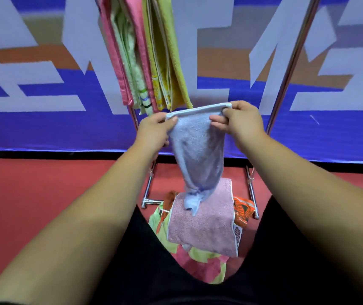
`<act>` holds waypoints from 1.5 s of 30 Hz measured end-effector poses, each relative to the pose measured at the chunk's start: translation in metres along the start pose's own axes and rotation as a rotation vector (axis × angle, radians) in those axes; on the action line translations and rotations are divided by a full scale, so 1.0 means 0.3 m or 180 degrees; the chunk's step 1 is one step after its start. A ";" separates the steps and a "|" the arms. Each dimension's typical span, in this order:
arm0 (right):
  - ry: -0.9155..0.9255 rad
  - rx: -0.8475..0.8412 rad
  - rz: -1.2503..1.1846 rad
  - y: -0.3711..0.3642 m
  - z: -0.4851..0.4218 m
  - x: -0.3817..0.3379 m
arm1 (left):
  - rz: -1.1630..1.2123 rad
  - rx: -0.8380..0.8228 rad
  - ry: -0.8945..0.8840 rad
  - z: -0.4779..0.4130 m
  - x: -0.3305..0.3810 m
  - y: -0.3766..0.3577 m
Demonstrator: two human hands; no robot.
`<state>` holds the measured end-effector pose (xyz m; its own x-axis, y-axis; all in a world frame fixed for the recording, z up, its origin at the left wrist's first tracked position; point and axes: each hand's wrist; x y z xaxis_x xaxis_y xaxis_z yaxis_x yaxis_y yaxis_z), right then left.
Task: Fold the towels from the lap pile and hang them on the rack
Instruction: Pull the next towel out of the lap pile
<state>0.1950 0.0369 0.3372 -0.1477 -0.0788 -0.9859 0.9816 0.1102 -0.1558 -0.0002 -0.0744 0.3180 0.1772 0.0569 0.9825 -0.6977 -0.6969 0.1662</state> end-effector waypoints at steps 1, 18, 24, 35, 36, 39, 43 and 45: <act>0.0017 -0.0012 -0.0088 -0.008 0.003 -0.048 | 0.0083 -0.0024 -0.0039 0.005 0.061 0.007; 0.1533 -0.0110 -0.0097 -0.113 0.094 -0.862 | 0.0752 0.0142 -0.1125 0.004 0.958 0.194; 0.1601 -0.0088 -0.0226 -0.110 0.151 -1.029 | 0.0519 0.0387 -0.1559 0.040 1.104 0.238; 0.2228 0.0288 0.0624 -0.116 0.191 -1.082 | -0.0080 0.0804 -0.1498 0.046 1.181 0.265; 0.2318 0.0374 0.1002 -0.111 0.193 -1.082 | -0.0262 0.0803 -0.1432 0.027 1.175 0.266; 0.2359 0.0496 0.1151 -0.106 0.200 -1.088 | -0.0416 0.0779 -0.1399 0.006 1.179 0.269; 0.2081 0.0309 0.0777 -0.115 0.199 -1.101 | -0.0055 0.0696 -0.1293 0.065 1.217 0.269; 0.1985 0.0301 0.0746 -0.115 0.205 -1.108 | 0.0135 0.0670 -0.1192 0.067 1.222 0.263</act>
<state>0.2175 -0.0016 0.6740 0.0563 0.5267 -0.8482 0.9984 -0.0348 0.0446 0.0236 -0.1227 0.6895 0.4182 -0.2114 0.8834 -0.5599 -0.8258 0.0674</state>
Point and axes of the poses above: each hand's wrist, its own z-axis away from the middle knuckle, its own y-axis out of the back of the hand, x = y × z, and after that the axes turned 9 degrees about x, right-handed
